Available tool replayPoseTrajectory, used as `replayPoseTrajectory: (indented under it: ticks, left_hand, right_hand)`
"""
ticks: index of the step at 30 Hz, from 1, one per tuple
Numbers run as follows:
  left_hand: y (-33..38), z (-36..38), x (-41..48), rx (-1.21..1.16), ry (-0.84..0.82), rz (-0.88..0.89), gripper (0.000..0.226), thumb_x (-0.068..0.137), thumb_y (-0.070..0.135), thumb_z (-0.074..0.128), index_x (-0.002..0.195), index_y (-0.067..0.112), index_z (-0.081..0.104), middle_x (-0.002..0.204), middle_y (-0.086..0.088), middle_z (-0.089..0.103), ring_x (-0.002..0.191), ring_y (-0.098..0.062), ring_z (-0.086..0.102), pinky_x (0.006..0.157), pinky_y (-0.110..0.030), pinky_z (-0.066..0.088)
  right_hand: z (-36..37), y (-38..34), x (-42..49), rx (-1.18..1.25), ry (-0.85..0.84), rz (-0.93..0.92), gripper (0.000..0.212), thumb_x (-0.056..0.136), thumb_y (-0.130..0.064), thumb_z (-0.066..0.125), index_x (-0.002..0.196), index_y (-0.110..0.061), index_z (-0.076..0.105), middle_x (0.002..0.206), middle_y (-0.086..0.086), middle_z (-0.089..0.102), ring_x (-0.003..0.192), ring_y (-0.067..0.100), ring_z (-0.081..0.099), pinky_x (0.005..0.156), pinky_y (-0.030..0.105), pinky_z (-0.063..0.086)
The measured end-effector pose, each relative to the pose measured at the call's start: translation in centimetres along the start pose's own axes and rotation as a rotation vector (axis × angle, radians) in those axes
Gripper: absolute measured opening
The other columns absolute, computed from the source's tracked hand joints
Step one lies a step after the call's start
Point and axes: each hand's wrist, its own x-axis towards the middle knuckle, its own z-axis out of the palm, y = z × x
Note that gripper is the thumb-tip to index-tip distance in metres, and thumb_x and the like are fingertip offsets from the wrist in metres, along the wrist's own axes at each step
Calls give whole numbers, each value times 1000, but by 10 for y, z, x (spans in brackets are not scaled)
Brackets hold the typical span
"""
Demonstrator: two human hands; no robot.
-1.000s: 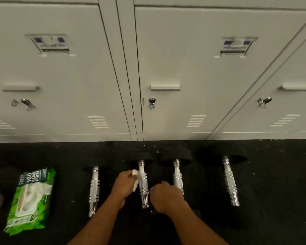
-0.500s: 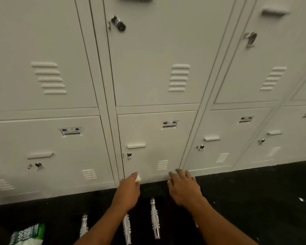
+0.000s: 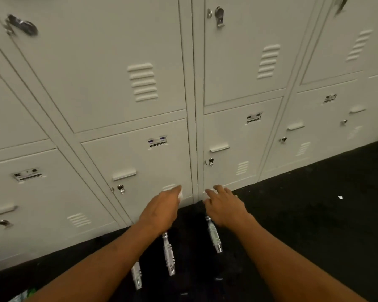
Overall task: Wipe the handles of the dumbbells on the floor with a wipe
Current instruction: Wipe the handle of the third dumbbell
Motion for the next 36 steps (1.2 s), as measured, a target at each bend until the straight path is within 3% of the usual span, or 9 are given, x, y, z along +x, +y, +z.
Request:
replayPoseTrajectory:
  ticks: [6, 9, 11, 16, 19, 23, 28, 33, 36]
  left_hand:
    - [-83, 96, -23, -244, -25, -412, 39, 99, 24, 47, 138, 18, 50, 128, -12, 62, 114, -31, 57, 94, -33, 45]
    - [-107, 146, -44, -287, -50, -567, 44, 99, 22, 49, 142, 16, 46, 130, -11, 60, 111, -24, 58, 88, -27, 41]
    - [-109, 167, -49, -232, -62, -448, 44, 100, 20, 47, 144, 18, 42, 125, -10, 62, 101, -17, 58, 88, -27, 44]
    - [-131, 190, -26, 189, -177, 237, 64, 73, 5, 75, 132, 23, 55, 138, 1, 56, 129, -20, 50, 101, -37, 47]
    - [-149, 187, 0, 382, -272, 409, 67, 65, 9, 81, 127, 26, 60, 138, 3, 56, 126, -24, 52, 97, -39, 48]
    - [-176, 200, 7, 463, -354, 516, 72, 63, 16, 86, 129, 27, 59, 136, 3, 58, 122, -22, 55, 92, -36, 51]
    - [-194, 219, -14, 331, -347, 519, 80, 69, 12, 81, 140, 21, 47, 146, 0, 48, 136, -19, 43, 103, -34, 46]
    - [-191, 218, -10, 376, -323, 564, 54, 89, 33, 51, 141, 18, 47, 145, -2, 48, 138, -17, 39, 111, -36, 35]
    - [-192, 221, -3, 390, -319, 543, 67, 73, 20, 78, 135, 16, 53, 140, -2, 54, 132, -16, 47, 108, -31, 34]
  right_hand:
    - [125, -11, 40, 23, -204, -108, 54, 101, -41, 28, 150, -19, 27, 156, 6, 24, 142, 30, 28, 115, 48, 26]
    - [187, -10, 49, -6, -349, -113, 53, 100, -40, 27, 143, -10, 35, 150, 12, 31, 134, 30, 37, 108, 44, 37]
    - [212, -11, 49, 10, -415, -74, 51, 101, -39, 30, 140, -6, 38, 145, 13, 34, 131, 31, 39, 104, 44, 41]
    - [236, -13, 60, 99, -539, 27, 58, 99, -46, 29, 141, -6, 37, 141, 14, 39, 131, 32, 40, 107, 44, 36]
    - [242, -9, 69, 150, -632, 48, 51, 101, -40, 24, 133, -7, 46, 137, 19, 46, 128, 35, 41, 106, 45, 36]
    - [251, -15, 69, 184, -688, 48, 47, 102, -36, 26, 130, -6, 50, 135, 22, 49, 127, 36, 43, 107, 43, 36]
    - [270, -18, 64, 224, -746, 41, 43, 103, -32, 24, 130, -10, 48, 131, 22, 50, 126, 36, 43, 104, 41, 36]
    - [266, -21, 59, 203, -773, 1, 47, 104, -34, 23, 130, -6, 50, 135, 21, 48, 128, 34, 43, 105, 39, 35]
    - [265, -24, 55, 210, -790, 1, 46, 105, -31, 22, 132, -5, 48, 136, 22, 47, 128, 35, 42, 106, 41, 35]
